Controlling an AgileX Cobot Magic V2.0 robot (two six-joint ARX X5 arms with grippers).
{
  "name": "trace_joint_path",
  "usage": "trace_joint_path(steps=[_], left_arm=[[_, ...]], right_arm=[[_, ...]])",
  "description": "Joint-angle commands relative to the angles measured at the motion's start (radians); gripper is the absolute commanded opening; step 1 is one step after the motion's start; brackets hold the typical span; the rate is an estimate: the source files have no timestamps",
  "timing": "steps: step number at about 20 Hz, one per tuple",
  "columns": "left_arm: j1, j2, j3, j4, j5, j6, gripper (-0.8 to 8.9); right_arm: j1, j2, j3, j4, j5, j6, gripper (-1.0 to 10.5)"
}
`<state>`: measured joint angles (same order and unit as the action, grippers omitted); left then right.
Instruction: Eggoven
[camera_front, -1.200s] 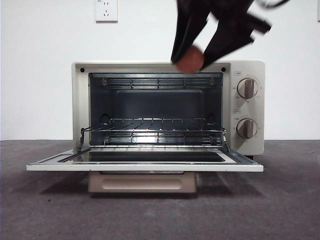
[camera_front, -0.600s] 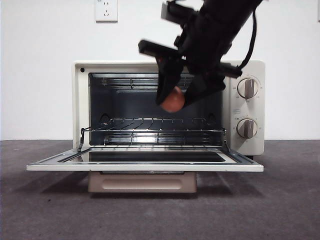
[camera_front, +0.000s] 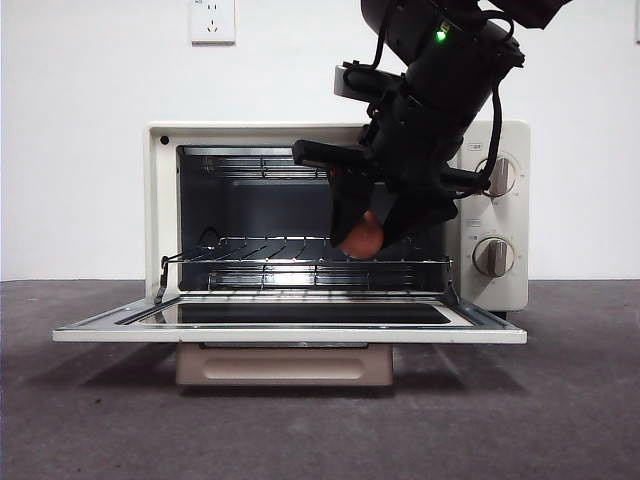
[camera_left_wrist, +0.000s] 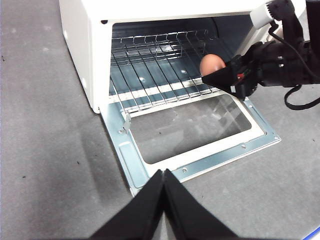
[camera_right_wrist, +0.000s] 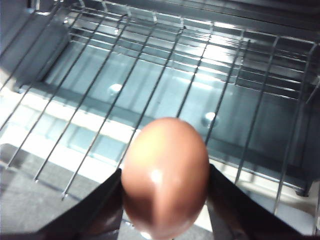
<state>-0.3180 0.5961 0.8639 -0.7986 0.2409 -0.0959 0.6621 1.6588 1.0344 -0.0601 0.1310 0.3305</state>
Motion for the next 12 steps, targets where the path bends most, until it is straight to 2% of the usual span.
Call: trace_joint_path(steps=[1, 3, 6, 12], left_arm=[[-0.002, 0.005, 0.008, 0.005, 0.002, 0.002, 0.06], [-0.002, 0.005, 0.008, 0.006, 0.002, 0.002, 0.06], [-0.002, 0.005, 0.008, 0.007, 0.002, 0.002, 0.06], [-0.002, 0.005, 0.008, 0.006, 0.002, 0.002, 0.06]], right_arm=[[0.010, 0.034, 0.016, -0.003, 0.000, 0.023, 0.0], [0.011, 0.034, 0.016, -0.013, 0.000, 0.024, 0.5], [0.016, 0.033, 0.016, -0.015, 0.000, 0.024, 2.8], [0.016, 0.029, 0.017, -0.018, 0.000, 0.024, 3.0]])
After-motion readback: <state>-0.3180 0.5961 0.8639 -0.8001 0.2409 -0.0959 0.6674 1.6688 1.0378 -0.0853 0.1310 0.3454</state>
